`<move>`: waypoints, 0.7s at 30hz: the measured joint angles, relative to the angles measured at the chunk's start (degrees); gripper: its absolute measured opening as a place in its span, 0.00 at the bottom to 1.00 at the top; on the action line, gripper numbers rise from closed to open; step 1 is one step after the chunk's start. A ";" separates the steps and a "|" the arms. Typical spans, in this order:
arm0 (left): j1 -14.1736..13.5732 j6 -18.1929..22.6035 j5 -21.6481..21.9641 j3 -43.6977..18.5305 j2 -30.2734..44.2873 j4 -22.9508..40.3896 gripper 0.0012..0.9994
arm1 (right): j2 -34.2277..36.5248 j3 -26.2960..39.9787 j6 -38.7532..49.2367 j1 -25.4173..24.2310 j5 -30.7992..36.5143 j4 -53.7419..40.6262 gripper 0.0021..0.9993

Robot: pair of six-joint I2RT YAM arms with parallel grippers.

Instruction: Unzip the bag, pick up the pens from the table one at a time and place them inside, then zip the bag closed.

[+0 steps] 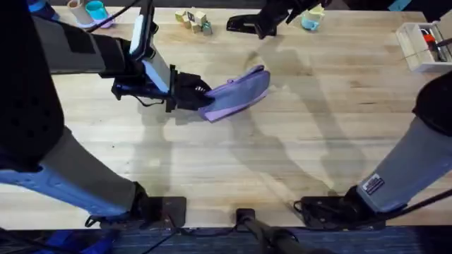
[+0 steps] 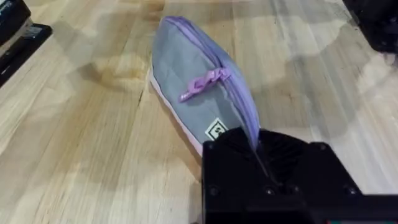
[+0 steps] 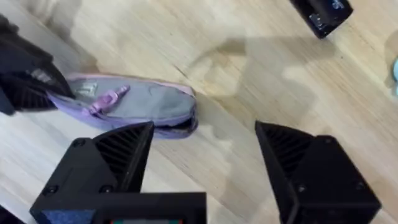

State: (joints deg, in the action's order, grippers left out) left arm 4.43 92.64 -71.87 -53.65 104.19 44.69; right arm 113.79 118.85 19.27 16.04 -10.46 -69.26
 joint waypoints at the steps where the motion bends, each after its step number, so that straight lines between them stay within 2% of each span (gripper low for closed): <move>1: 0.00 0.00 -0.01 0.00 -0.01 0.01 0.04 | -0.04 0.03 -0.91 0.06 0.01 0.18 0.99; 12: 0.00 0.04 -0.03 0.00 0.02 0.00 0.05 | -0.04 0.02 -5.18 4.88 0.15 1.24 1.00; 17: 0.00 0.09 -0.66 0.02 0.01 -0.25 0.83 | -0.04 0.02 -5.53 7.09 0.14 3.30 1.00; 18: 0.00 -0.10 -0.64 0.02 0.00 -0.29 0.95 | -0.04 0.02 -5.56 7.29 0.13 3.52 1.00; 21: 0.00 0.00 -0.73 0.02 -0.01 -0.54 0.99 | -0.04 0.02 -5.58 7.43 0.14 3.83 1.00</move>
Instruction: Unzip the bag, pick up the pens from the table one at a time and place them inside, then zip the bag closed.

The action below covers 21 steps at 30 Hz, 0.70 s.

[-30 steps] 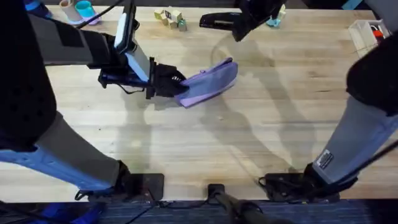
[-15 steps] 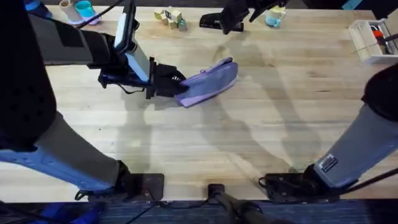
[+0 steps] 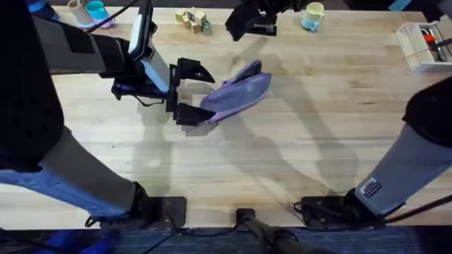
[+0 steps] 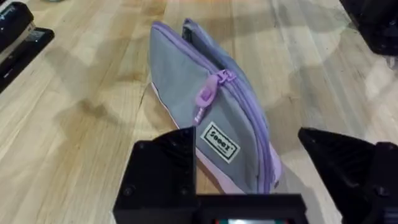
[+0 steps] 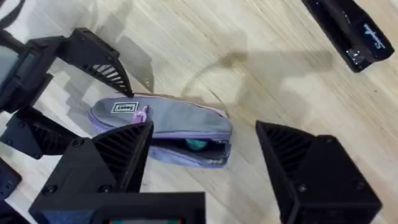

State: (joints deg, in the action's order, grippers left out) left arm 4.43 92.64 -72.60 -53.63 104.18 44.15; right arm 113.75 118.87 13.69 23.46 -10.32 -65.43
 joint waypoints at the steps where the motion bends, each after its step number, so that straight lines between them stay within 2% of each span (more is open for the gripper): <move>1: 0.00 0.00 0.04 0.00 0.00 -0.10 0.99 | 0.00 0.00 0.00 0.00 -0.01 -0.02 1.00; 6: 0.33 0.00 0.15 0.00 0.00 1.42 1.00 | 0.00 0.29 -0.46 0.39 0.04 -3.36 1.00; 10: 2.33 -0.02 0.17 -0.19 -0.08 4.81 1.00 | 0.00 1.32 -0.46 2.57 0.06 -6.53 1.00; 18: 11.27 -0.01 0.49 -1.41 -6.68 10.20 1.00 | 0.00 2.86 -0.44 7.90 0.06 -8.26 1.00; 21: 14.54 0.00 2.06 -1.62 -10.65 12.62 1.00 | 0.00 2.86 -0.44 9.39 0.04 -7.29 1.00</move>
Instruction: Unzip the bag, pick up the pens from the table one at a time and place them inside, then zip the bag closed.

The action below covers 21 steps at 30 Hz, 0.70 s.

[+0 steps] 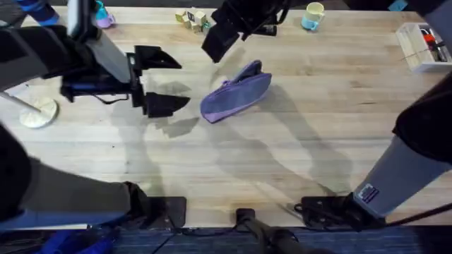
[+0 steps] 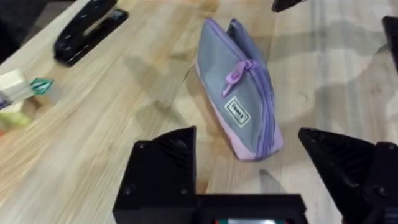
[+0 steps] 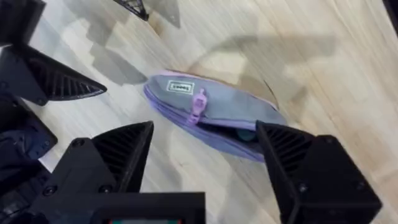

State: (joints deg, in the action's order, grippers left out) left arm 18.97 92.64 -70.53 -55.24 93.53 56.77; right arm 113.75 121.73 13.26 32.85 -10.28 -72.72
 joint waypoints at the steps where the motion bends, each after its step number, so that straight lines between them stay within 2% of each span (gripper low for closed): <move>1: 0.59 0.00 0.83 0.00 -1.11 0.90 1.00 | 0.00 0.02 0.00 0.35 0.01 0.27 1.00; 5: 1.71 0.00 4.47 0.00 -5.46 3.76 1.00 | 0.00 0.02 0.00 1.40 0.00 0.47 1.00; 10: 1.83 0.02 7.25 0.00 -9.50 4.85 1.00 | 0.09 0.02 -0.01 1.65 -0.03 0.43 1.00; 21: 1.83 0.01 8.92 0.00 -10.71 4.99 1.00 | 2.25 -0.02 -0.21 1.65 -0.03 -0.69 1.00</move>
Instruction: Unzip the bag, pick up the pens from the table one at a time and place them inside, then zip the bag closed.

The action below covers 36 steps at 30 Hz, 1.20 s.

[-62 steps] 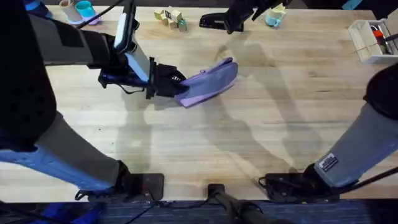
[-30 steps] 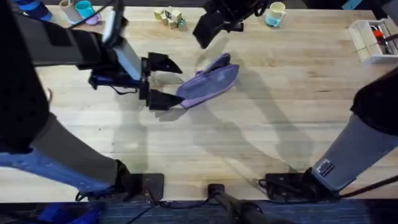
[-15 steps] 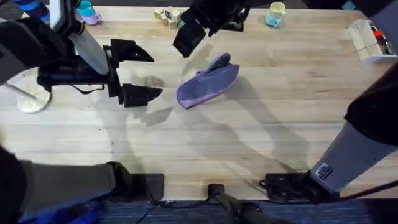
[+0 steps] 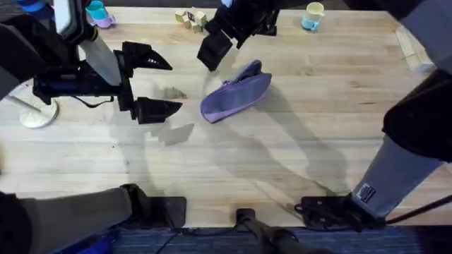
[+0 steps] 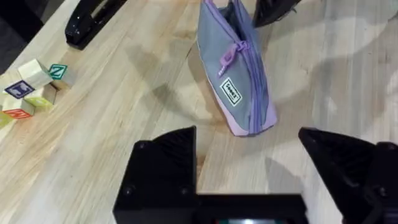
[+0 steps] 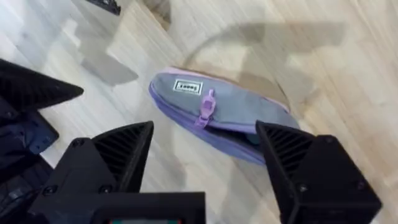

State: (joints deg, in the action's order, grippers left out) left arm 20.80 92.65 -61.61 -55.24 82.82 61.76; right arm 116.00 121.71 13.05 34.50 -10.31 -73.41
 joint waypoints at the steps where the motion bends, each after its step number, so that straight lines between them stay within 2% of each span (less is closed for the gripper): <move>1: 0.00 -0.01 0.12 0.00 -0.02 0.00 1.00 | 0.01 -0.11 -0.30 0.00 0.00 -0.42 1.00; 7: 0.00 -0.01 0.38 0.00 0.00 0.00 1.00 | 1.57 -0.68 -3.04 0.20 0.00 -0.94 1.00; 17: 0.00 0.00 0.40 0.00 -0.02 0.00 1.00 | 8.45 -1.40 -5.90 0.74 -3.13 -1.03 1.00; 27: 0.00 0.00 0.42 0.00 -0.02 -0.04 0.99 | 9.12 -2.66 -7.97 0.97 -3.67 -2.32 0.99; 30: 0.00 0.00 0.42 0.00 -0.02 -0.09 1.00 | 9.12 -3.39 -8.20 1.18 -3.67 -2.36 0.91; 36: 0.00 0.01 0.84 0.00 0.00 -0.09 1.00 | 9.12 -3.81 -8.36 1.46 -3.80 -2.29 0.66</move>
State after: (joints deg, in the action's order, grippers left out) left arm 20.80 92.66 -60.77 -55.24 82.82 61.67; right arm 125.12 117.90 4.69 35.97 -14.10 -75.70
